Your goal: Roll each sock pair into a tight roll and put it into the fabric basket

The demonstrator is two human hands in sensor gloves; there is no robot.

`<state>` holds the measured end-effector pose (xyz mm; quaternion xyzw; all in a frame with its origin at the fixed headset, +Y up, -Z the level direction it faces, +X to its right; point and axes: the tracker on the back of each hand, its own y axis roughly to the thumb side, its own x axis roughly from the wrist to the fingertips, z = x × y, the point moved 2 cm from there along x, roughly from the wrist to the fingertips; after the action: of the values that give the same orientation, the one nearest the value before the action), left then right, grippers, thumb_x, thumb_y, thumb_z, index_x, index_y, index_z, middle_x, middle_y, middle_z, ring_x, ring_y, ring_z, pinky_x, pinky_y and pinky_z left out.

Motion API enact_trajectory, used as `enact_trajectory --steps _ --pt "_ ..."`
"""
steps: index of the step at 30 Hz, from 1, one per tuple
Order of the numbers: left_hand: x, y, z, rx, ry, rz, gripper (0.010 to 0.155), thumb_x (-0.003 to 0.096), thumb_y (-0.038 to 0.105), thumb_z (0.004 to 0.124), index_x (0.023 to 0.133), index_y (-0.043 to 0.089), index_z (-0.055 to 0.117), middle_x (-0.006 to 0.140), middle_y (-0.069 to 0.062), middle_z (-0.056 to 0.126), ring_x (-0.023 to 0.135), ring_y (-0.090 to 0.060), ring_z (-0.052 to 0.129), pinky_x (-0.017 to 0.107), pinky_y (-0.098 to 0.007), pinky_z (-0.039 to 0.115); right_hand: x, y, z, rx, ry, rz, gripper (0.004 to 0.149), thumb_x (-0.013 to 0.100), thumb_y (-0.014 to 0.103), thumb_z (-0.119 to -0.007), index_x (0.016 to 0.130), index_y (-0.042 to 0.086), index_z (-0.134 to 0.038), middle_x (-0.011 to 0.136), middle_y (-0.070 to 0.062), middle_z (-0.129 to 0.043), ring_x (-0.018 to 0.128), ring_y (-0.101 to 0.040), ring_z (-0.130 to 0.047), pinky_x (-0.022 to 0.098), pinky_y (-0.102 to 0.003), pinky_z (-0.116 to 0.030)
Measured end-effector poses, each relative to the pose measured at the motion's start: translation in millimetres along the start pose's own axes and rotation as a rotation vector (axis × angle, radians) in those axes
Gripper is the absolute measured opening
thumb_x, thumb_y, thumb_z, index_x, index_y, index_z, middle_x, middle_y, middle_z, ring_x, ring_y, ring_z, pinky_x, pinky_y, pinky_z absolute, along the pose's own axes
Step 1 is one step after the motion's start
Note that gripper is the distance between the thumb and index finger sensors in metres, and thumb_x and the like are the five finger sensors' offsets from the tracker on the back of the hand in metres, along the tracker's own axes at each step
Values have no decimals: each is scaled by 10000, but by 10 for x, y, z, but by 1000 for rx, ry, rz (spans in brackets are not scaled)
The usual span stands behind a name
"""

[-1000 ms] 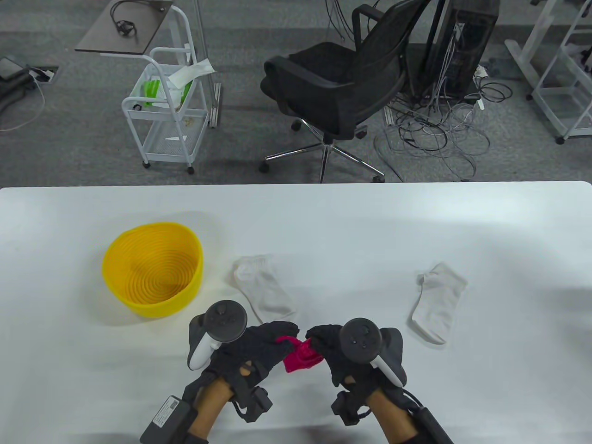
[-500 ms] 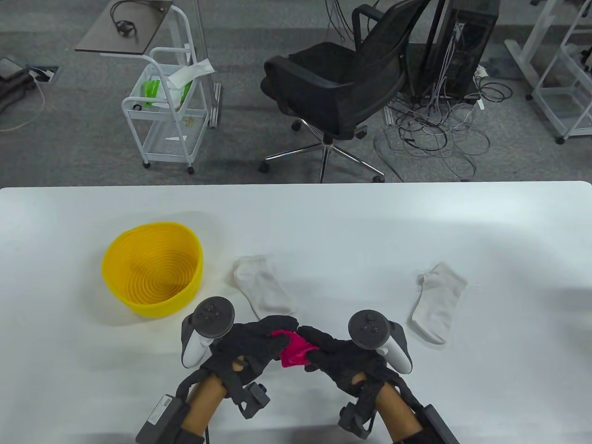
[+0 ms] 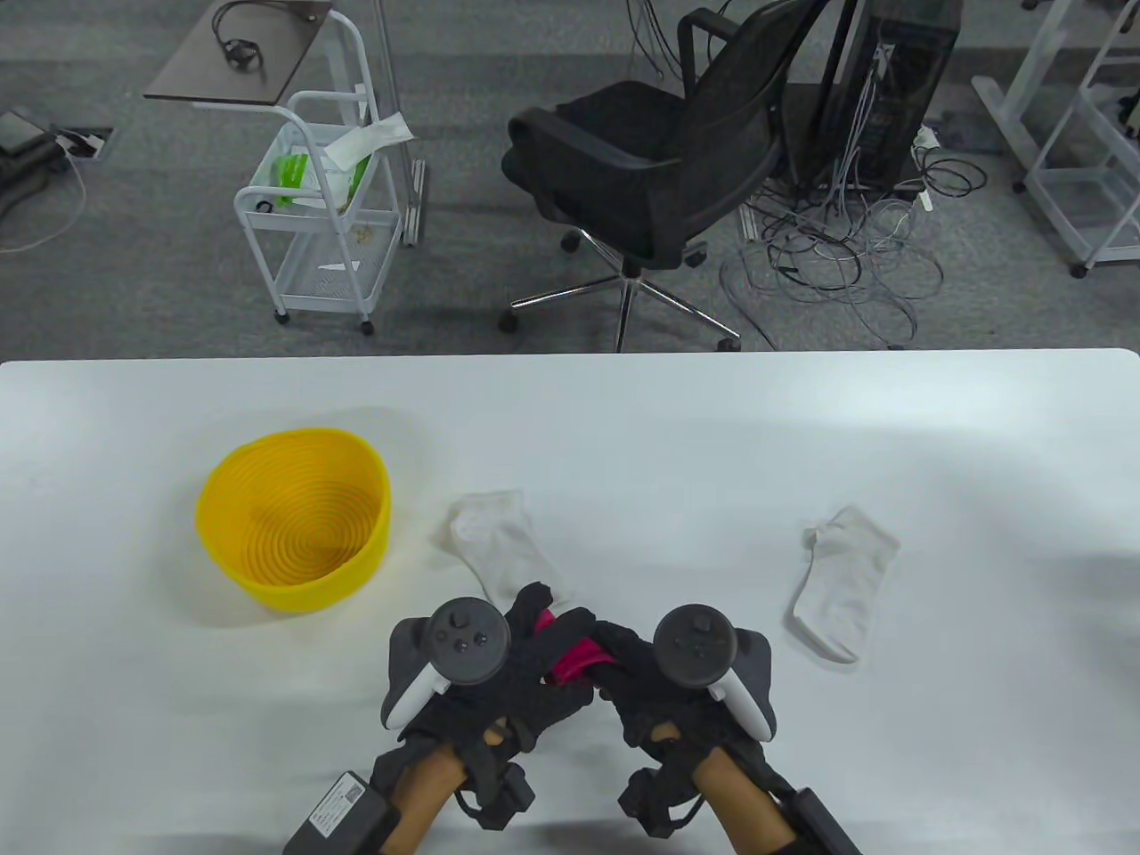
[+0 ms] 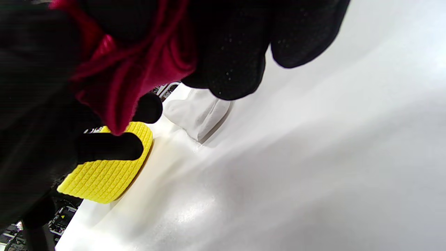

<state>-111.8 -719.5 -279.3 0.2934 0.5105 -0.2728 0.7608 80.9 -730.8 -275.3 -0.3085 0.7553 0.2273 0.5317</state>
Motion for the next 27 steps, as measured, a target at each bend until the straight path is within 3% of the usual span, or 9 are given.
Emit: enact_trajectory --steps 9,14,18,20,23,27 --pt "-63 17 -56 36 228 -83 559 406 516 717 963 481 704 1106 -127 552 817 -385 929 538 -545 757 -78 133 5 -60 -90 5 531 462 436 -693 962 257 -673 883 -29 -886 698 -188 -982 574 -516 -759" --pt "-138 -104 -267 75 358 -206 545 402 509 722 941 446 766 1073 -106 659 745 -378 1011 487 -530 813 -155 201 23 -121 -137 18 512 466 444 -701 943 259 -718 852 -29 -921 667 -189 -1003 558 -513 -772" --pt "-51 -377 -325 -8 286 -295 517 403 515 721 847 303 879 873 -94 966 610 -317 1102 410 -500 858 -153 245 -34 -122 -103 32 491 468 445 -707 929 282 -745 848 -12 -933 667 -181 -1007 565 -502 -776" --pt "-14 -502 -271 -130 209 -349 516 401 506 721 768 208 925 646 -77 1118 454 -243 1179 345 -458 900 -156 278 -77 -175 -107 44 488 466 452 -709 924 292 -753 844 2 -941 665 -173 -1010 567 -496 -778" --pt "-44 -576 -165 -403 83 -419 494 408 460 749 750 150 927 596 -105 1122 354 -220 1206 272 -418 932 -153 246 -43 -211 -136 45 483 464 462 -705 920 312 -756 845 16 -940 667 -168 -1008 567 -495 -779" --pt "-22 -479 -191 -483 94 -310 462 400 420 785 756 163 929 613 -105 1111 368 -219 1209 285 -382 959 -122 111 69 -106 -151 7 469 453 496 -722 898 358 -777 850 44 -942 683 -177 -1001 572 -507 -770"
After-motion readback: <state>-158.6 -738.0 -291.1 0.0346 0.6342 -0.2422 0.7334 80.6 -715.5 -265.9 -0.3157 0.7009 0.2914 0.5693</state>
